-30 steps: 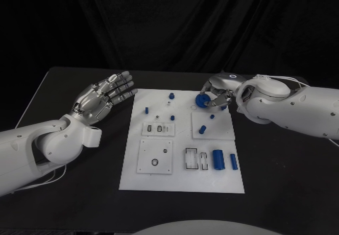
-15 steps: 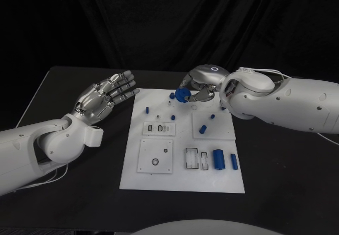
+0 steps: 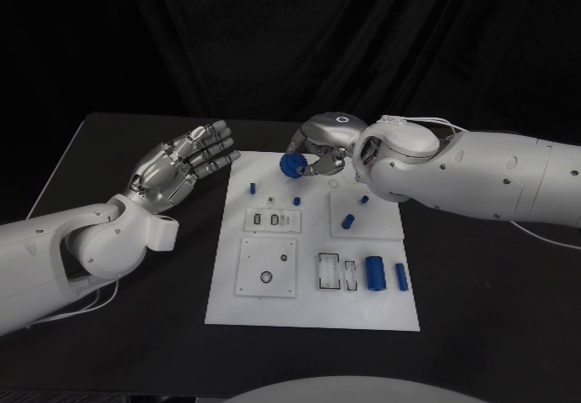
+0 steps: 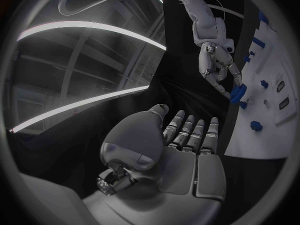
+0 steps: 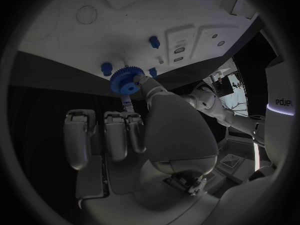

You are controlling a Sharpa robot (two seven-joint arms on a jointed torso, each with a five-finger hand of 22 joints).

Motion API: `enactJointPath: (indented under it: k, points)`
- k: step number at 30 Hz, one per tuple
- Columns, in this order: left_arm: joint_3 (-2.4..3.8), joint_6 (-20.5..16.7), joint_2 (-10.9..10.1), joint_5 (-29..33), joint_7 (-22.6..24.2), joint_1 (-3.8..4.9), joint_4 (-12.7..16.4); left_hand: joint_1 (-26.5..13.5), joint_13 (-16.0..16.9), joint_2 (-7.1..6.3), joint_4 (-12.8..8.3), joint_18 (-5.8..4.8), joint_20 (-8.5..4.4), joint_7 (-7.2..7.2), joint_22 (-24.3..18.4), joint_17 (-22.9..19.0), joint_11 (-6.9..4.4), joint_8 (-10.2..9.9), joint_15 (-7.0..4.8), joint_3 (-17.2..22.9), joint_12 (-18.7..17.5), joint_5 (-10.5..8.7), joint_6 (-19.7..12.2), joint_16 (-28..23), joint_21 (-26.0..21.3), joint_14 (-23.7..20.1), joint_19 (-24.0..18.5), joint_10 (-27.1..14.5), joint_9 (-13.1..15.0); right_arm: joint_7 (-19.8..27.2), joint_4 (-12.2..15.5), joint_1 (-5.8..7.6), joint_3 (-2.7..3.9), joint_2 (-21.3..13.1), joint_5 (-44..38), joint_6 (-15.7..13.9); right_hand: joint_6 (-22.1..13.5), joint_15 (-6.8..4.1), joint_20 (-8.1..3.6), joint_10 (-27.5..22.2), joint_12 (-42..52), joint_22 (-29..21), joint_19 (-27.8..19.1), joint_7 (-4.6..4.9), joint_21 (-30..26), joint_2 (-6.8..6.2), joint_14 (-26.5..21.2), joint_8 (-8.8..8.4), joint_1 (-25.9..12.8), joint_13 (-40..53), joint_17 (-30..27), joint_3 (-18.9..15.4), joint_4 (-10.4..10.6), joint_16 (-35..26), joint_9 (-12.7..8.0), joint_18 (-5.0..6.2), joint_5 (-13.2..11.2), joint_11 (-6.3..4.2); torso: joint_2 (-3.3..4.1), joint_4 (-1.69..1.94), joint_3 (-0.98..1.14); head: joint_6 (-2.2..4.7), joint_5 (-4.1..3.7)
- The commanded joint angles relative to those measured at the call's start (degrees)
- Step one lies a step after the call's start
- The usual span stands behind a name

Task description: Assemble the parts on the task board

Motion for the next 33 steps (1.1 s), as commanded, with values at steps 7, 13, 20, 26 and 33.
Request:
enactJointPath:
  k: [7, 13, 20, 26, 33]
  points:
    - [0.03, 1.11, 0.39, -0.03, 7.98, 0.0, -0.14, -0.21, 0.07, -0.35, 0.01, -0.37, -0.07, 0.92, 0.09, 0.05, 0.12, 0.17, 0.25, 0.28, 0.26, 0.38, 0.31, 0.23, 0.32, 0.04, 0.46, 0.41, 0.04, -3.14, -1.55, -0.67, 0.06, 1.54, -1.45, 3.26, -0.27, 0.12, -0.14, 6.17, 0.15, 12.78, 4.07, -0.53, 0.07, -0.08, 6.12, 8.78, -0.5, 15.1, 15.09, 0.6, 0.0, 0.14, 12.97, -0.97, -0.45, 0.09, 0.01, -0.21, 0.08, -0.19, 0.03]
    - [0.03, 1.25, 0.55, -0.03, 7.83, -0.01, -0.27, -0.21, 0.07, -0.35, 0.01, -0.37, -0.07, 0.92, 0.09, 0.05, 0.12, 0.17, 0.25, 0.28, 0.26, 0.38, 0.31, 0.23, 0.32, 0.04, 0.46, 0.41, 0.04, -3.29, -2.42, -1.03, 0.08, 2.32, -1.52, 3.79, -0.58, 0.2, -0.07, 6.17, 0.15, 12.76, 4.04, -0.4, 0.05, -0.07, 6.12, 8.59, -0.49, 15.1, 15.09, 0.76, -0.07, 0.14, 13.0, -0.96, -0.61, 0.2, -0.02, -0.27, 0.11, -0.23, 0.06]
    - [0.03, 1.36, 0.63, -0.03, 7.67, -0.01, -0.37, -0.27, 0.06, -0.38, -0.03, -0.39, -0.07, 0.96, 0.09, 0.04, 0.11, 0.15, 0.26, 0.36, 0.25, 0.38, 0.23, 0.22, 0.33, 0.01, 0.47, 0.38, 0.03, -3.23, -3.18, -1.3, 0.09, 2.89, -1.54, 4.72, -1.79, 0.56, 0.22, 6.17, 0.15, 12.75, 4.03, 0.11, 0.02, -0.12, 6.12, 7.59, -0.73, 15.1, 15.09, 1.21, -0.08, 0.14, 12.74, -0.95, -0.83, 0.64, -0.01, -0.29, 0.11, -0.37, -0.01]
    - [0.03, 1.48, 0.73, -0.03, 7.56, -0.02, -0.48, -0.31, 0.06, -0.39, -0.04, -0.4, -0.07, 0.98, 0.1, 0.04, 0.12, 0.14, 0.27, 0.4, 0.24, 0.38, 0.19, 0.25, 0.35, 0.01, 0.49, 0.36, 0.02, -2.95, -3.69, -1.6, 0.09, 3.39, -1.54, 5.3, -3.36, 1.19, 0.78, 6.17, 0.15, 12.75, 4.01, 0.89, -0.02, -0.35, 6.12, 5.56, -1.13, 15.1, 15.09, 2.0, -0.03, 0.14, 11.93, -0.94, -1.32, 1.36, -0.02, -0.29, 0.1, -0.47, -0.05]
    - [0.03, 1.6, 0.85, -0.03, 7.42, -0.03, -0.79, -0.31, 0.06, -0.39, -0.04, -0.4, -0.07, 0.98, 0.1, 0.04, 0.12, 0.14, 0.27, 0.4, 0.24, 0.38, 0.19, 0.25, 0.35, 0.01, 0.49, 0.36, 0.02, -2.42, -4.0, -1.95, 0.1, 3.87, -1.54, 5.65, -3.79, 1.32, 0.98, 6.17, 0.15, 12.66, 3.92, 0.96, -0.11, -0.39, 6.12, 4.76, -1.16, 15.1, 15.09, 2.43, -0.09, 0.14, 11.59, -0.91, -1.66, 1.43, -0.02, -0.29, 0.1, -0.69, -0.02]
